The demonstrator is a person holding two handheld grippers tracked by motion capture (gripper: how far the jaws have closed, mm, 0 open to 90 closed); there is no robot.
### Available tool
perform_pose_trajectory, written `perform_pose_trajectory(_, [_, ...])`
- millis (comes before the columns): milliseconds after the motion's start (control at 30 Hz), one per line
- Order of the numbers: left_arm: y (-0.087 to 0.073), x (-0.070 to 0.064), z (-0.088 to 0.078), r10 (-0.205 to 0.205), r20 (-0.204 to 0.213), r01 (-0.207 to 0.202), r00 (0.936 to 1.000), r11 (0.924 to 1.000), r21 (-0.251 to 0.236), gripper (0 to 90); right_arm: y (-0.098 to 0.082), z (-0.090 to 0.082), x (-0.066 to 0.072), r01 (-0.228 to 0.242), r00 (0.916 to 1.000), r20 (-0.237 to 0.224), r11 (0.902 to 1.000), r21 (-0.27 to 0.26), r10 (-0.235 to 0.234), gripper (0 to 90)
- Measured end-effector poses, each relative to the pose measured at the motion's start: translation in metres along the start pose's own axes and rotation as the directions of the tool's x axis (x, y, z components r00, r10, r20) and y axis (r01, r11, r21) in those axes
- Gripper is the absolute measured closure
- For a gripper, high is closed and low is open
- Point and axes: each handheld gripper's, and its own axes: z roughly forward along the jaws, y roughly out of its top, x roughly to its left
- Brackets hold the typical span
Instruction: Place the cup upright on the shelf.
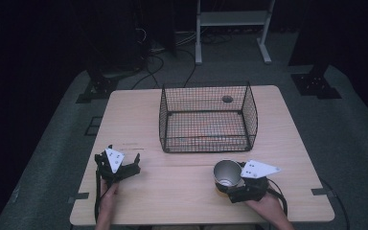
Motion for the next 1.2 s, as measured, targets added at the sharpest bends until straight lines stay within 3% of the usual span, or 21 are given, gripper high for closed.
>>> perform_pose_trajectory(500, [0.0, 0.0, 0.0, -0.001, -0.002, 0.001, 1.0, 1.0, 0.002, 0.0, 0.041, -0.008, -0.022, -0.03, 0.9988, -0.04, 0.9991, -0.03, 0.029, 12.2])
perform_pose_trajectory(600, [0.0, 0.0, 0.0, 0.001, -0.002, -0.001, 1.0, 1.0, 0.002, 0.0, 0.053, -0.011, -0.029, -0.044, 0.9978, -0.052, 0.997, -0.064, 0.041, 12.2])
perform_pose_trajectory(900, [0.0, 0.0, 0.0, -0.001, -0.003, 0.001, 1.0, 1.0, 0.002, 0.0, 0.076, -0.015, -0.038, -0.036, 0.998, -0.055, 0.9958, -0.085, 0.032, 12.3])
perform_pose_trajectory(1200, [0.0, 0.0, 0.0, -0.001, -0.002, 0.001, 1.0, 1.0, 0.002, 0.0, 0.09, -0.016, -0.052, -0.065, 0.9968, -0.053, 0.9938, -0.09, 0.06, 12.2])
